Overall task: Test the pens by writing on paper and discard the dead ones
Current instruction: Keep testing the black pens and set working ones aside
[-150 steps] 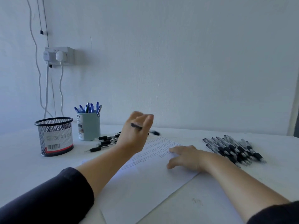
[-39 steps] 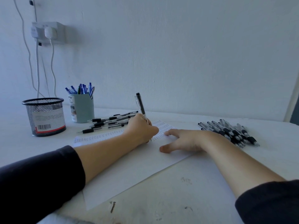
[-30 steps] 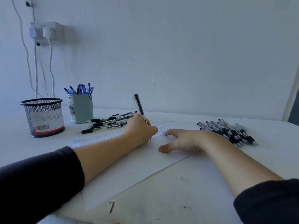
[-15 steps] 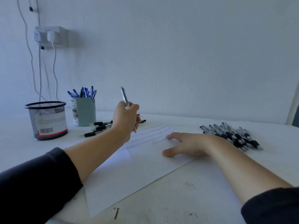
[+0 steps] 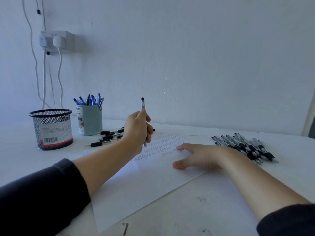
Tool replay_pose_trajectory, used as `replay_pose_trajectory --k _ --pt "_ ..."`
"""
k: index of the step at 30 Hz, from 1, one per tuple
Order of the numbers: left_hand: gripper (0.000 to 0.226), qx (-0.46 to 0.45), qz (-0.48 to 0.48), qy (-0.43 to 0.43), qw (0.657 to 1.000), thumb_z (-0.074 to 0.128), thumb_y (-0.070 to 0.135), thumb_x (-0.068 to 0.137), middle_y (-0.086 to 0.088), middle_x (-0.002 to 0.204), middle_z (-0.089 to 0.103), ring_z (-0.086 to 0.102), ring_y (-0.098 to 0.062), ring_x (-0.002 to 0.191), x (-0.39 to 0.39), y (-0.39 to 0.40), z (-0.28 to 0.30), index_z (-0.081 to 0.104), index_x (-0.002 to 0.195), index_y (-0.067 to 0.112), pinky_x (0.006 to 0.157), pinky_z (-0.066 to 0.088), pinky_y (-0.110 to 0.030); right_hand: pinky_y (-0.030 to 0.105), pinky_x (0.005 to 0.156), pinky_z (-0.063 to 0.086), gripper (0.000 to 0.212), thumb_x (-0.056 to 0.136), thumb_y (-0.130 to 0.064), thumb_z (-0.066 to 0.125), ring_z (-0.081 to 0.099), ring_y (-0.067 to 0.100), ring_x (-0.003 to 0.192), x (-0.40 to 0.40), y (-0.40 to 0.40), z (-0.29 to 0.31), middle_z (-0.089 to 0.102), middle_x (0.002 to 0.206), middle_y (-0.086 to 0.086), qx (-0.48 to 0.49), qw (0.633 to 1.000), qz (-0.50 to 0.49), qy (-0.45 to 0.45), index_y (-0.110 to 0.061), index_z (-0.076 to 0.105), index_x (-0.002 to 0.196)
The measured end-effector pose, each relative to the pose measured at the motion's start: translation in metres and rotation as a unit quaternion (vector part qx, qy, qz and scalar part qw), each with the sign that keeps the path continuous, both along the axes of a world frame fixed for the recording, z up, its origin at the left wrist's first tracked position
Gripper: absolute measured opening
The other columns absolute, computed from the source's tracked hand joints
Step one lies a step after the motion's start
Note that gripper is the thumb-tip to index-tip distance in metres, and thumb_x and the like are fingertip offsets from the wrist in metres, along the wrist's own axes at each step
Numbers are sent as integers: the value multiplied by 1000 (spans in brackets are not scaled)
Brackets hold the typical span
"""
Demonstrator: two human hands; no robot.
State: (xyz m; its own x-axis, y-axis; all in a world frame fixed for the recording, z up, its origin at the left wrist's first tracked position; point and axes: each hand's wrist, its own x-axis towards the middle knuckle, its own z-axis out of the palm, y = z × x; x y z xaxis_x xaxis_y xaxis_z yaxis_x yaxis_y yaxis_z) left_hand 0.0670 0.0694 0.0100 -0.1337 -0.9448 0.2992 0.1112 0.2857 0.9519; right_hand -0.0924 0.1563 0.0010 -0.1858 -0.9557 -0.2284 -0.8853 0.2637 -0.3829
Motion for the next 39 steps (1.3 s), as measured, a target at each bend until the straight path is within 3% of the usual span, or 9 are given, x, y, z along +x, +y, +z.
replay_pose_trajectory --k 8,11,13,17,21,24,29,34,39 --pt "26 -16 55 -21 998 46 26 98 1 65 40 38 -12 59 -4 -3 -3 57 82 9 57 31 -28 33 111 22 80 78 -60 64 28 15 140 2 4 2 24 155 -8 -13 1000 3 -11 -41 26 146" --pt "23 -11 30 -26 999 53 23 97 -4 62 46 38 -16 52 -4 -4 -7 55 81 7 54 32 -27 34 113 24 78 77 -65 61 31 16 139 3 3 1 28 154 -7 -38 999 -2 -3 -37 31 144" --pt "6 -13 9 -30 999 56 18 95 -5 65 57 48 -14 51 -6 1 -7 54 98 13 50 40 -25 39 114 25 78 76 -73 52 34 18 137 4 0 -1 34 151 -5 -81 997 -8 10 -33 36 142" --pt "41 -25 -38 -24 999 60 11 92 -9 76 68 63 -15 58 -11 8 -11 36 124 22 53 50 -25 41 104 36 58 88 -59 50 53 16 115 11 -5 2 58 120 -5 -227 972 3 -59 -25 38 133" --pt "41 -35 -90 7 995 60 11 93 -12 80 71 64 -19 58 -13 11 -12 36 124 21 54 50 -29 41 93 42 28 89 -37 62 58 18 83 12 -9 5 64 83 -4 -322 945 7 -62 -28 42 106" --pt "40 -46 -99 -13 994 61 18 92 -7 81 71 64 -17 58 -14 11 -15 37 123 25 54 50 -29 39 92 41 9 89 -33 62 57 16 81 8 -7 7 60 75 -11 -328 944 -4 -25 -29 55 85" --pt "31 -63 -103 -80 989 57 22 94 -7 92 66 59 -16 59 -13 12 -16 41 121 28 54 46 -27 35 81 25 11 91 -27 53 49 23 96 -22 1 16 62 87 -6 -415 876 -230 89 -23 61 85" --pt "11 -81 -92 -130 984 56 15 93 -6 86 63 57 -14 55 -12 8 -18 55 104 18 51 44 -26 42 97 25 15 92 -17 49 45 33 115 -72 23 14 62 103 13 -391 790 -468 68 -13 60 102" --pt "6 -81 -88 -134 984 56 12 92 -5 78 63 55 -15 52 -10 4 -18 59 90 17 50 42 -26 42 99 23 6 88 -14 57 42 34 115 -95 34 -2 53 90 16 -289 785 -547 31 -8 55 89"
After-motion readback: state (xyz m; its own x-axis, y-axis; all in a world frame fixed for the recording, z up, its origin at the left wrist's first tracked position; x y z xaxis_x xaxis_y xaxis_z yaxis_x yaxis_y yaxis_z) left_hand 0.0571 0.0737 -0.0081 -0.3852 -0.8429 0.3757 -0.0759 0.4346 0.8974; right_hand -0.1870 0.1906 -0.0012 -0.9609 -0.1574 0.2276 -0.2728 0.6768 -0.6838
